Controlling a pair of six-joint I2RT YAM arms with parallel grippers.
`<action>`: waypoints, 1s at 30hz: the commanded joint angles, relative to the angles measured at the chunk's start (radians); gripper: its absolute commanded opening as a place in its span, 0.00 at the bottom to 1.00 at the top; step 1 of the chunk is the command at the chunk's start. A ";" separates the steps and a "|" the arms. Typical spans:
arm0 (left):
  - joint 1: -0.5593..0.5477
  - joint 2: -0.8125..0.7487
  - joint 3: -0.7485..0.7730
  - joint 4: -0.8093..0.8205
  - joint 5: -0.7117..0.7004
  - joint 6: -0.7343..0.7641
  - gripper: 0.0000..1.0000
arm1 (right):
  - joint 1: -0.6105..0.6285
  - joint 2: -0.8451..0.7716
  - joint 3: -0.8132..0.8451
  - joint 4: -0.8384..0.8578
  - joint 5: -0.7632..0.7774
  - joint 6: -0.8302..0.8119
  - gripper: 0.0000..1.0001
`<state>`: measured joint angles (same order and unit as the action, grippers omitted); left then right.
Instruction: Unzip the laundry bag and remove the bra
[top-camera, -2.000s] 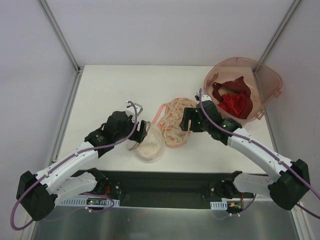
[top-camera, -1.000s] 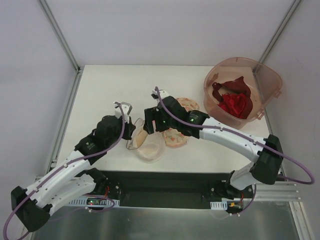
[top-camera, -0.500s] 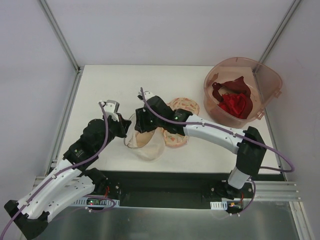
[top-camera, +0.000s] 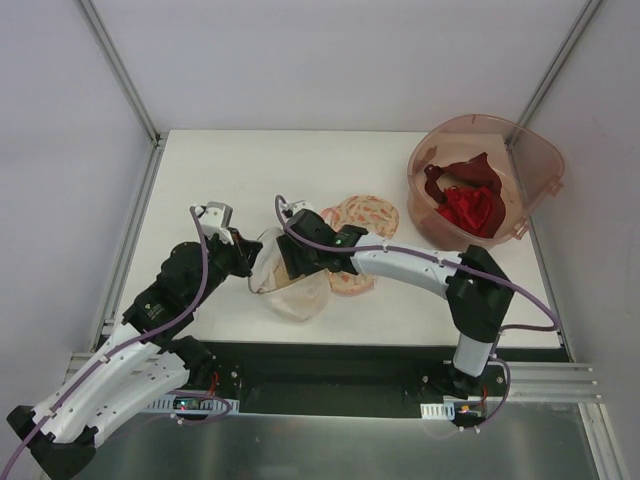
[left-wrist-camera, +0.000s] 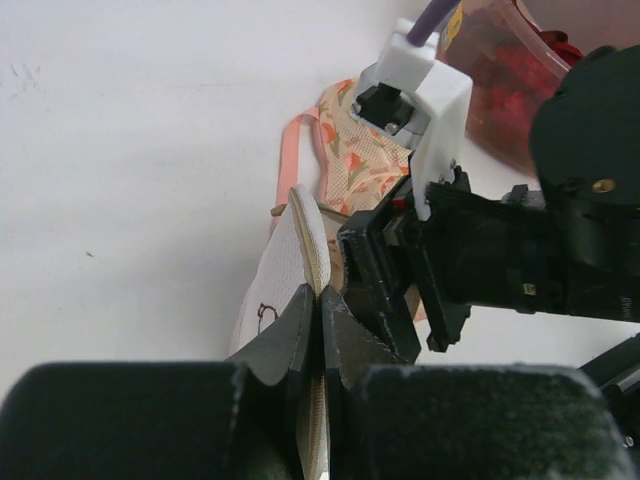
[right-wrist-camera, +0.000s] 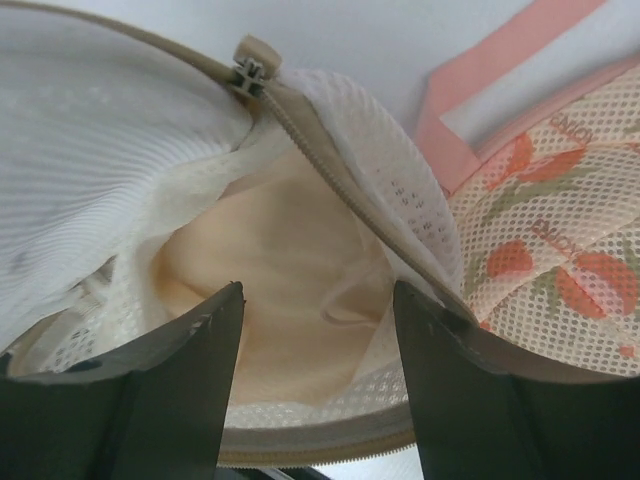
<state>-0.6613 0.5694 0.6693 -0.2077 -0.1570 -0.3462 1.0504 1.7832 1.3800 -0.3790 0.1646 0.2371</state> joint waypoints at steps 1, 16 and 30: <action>-0.004 -0.005 -0.049 0.028 0.017 -0.073 0.00 | 0.005 0.053 0.016 -0.054 0.041 -0.027 0.66; -0.003 -0.002 -0.129 0.048 -0.026 -0.114 0.00 | 0.005 0.119 0.031 0.035 -0.103 -0.008 0.06; -0.004 0.023 -0.177 0.068 -0.015 -0.125 0.00 | 0.007 -0.215 -0.001 0.095 -0.148 0.014 0.01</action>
<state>-0.6613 0.5800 0.5182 -0.1680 -0.1680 -0.4461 1.0515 1.6573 1.3861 -0.3351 0.0643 0.2268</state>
